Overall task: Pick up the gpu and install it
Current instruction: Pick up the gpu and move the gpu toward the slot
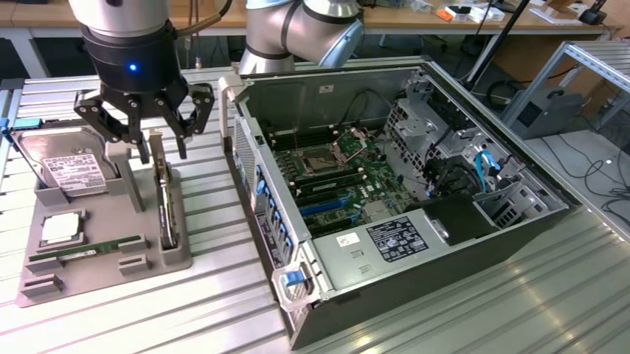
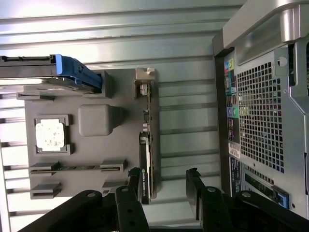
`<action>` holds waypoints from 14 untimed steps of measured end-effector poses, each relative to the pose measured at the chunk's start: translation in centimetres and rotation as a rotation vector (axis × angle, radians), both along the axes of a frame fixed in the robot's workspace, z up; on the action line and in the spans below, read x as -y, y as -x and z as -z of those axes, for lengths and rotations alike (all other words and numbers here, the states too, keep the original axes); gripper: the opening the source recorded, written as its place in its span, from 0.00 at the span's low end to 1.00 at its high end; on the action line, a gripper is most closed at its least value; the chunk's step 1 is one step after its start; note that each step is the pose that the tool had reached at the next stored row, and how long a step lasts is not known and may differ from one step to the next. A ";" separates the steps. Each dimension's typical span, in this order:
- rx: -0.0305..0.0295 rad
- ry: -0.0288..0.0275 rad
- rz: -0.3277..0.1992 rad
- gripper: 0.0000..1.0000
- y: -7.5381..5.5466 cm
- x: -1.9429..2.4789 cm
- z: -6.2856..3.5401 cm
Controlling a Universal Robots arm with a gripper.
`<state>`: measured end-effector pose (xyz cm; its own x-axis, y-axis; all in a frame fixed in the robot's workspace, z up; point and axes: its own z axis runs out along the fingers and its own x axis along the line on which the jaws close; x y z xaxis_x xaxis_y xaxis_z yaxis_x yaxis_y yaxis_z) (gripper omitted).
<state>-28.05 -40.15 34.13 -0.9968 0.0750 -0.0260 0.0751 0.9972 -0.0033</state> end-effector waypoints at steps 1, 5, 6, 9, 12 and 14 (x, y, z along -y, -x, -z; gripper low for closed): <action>0.0000 0.0000 0.000 0.50 0.0 0.00 0.05; 0.0000 0.0000 0.000 0.50 0.0 0.00 0.18; 0.0000 0.0000 0.000 0.50 0.0 0.00 0.20; 0.0000 0.0000 0.000 0.50 0.0 0.00 0.28; 0.0000 0.0000 0.000 0.50 0.0 0.00 0.39; 0.0000 0.0000 0.000 0.50 0.0 0.00 0.46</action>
<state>-28.05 -40.15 33.67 -0.9968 0.0750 -0.0261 0.0751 0.9972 -0.0034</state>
